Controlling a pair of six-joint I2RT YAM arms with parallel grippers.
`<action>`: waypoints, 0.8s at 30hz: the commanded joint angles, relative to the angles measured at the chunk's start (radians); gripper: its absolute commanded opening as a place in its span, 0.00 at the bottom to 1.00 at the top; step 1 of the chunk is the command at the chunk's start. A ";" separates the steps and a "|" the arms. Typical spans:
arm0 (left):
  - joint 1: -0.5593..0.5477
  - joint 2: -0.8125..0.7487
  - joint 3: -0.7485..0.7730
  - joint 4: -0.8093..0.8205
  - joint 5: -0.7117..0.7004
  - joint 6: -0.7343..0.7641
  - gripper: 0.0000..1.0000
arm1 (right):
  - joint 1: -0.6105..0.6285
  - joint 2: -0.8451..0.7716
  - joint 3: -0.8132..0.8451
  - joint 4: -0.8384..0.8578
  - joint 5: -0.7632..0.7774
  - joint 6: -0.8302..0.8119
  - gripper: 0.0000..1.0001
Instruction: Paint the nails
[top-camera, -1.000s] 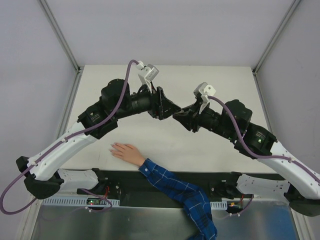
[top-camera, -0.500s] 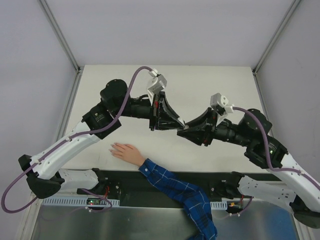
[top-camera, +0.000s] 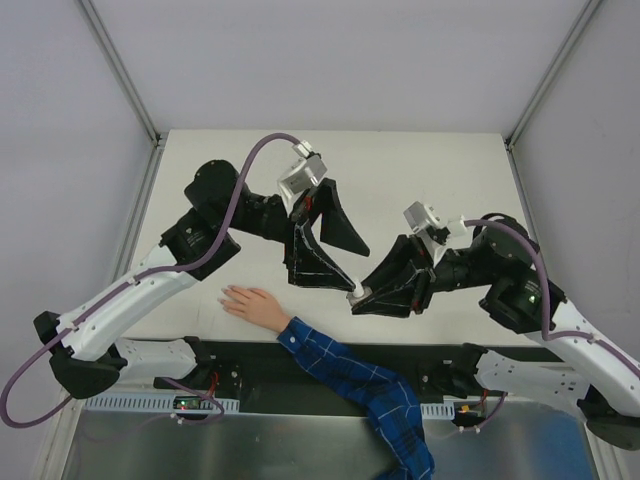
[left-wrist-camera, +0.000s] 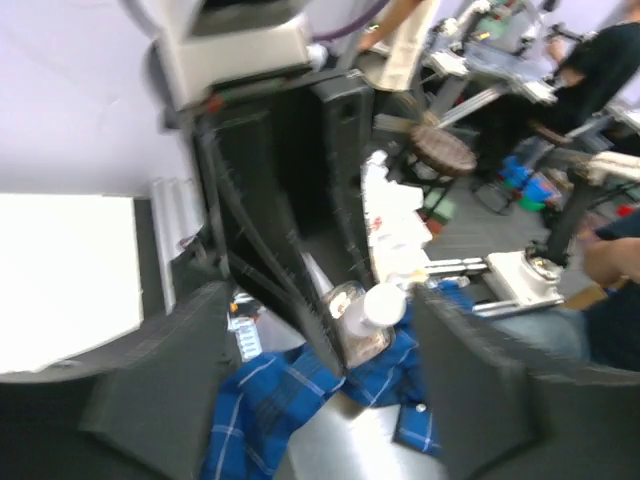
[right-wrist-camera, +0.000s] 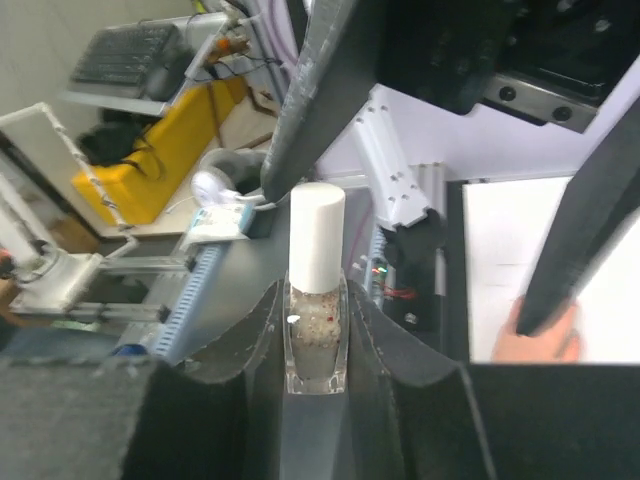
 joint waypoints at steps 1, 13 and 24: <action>0.013 -0.067 0.073 -0.189 -0.139 0.123 0.81 | 0.010 0.006 0.123 -0.202 0.114 -0.245 0.00; 0.015 -0.047 0.149 -0.496 -0.735 0.179 0.74 | 0.024 0.140 0.198 -0.284 0.679 -0.327 0.00; 0.015 -0.012 0.125 -0.499 -0.851 0.148 0.63 | 0.076 0.151 0.203 -0.247 0.857 -0.327 0.00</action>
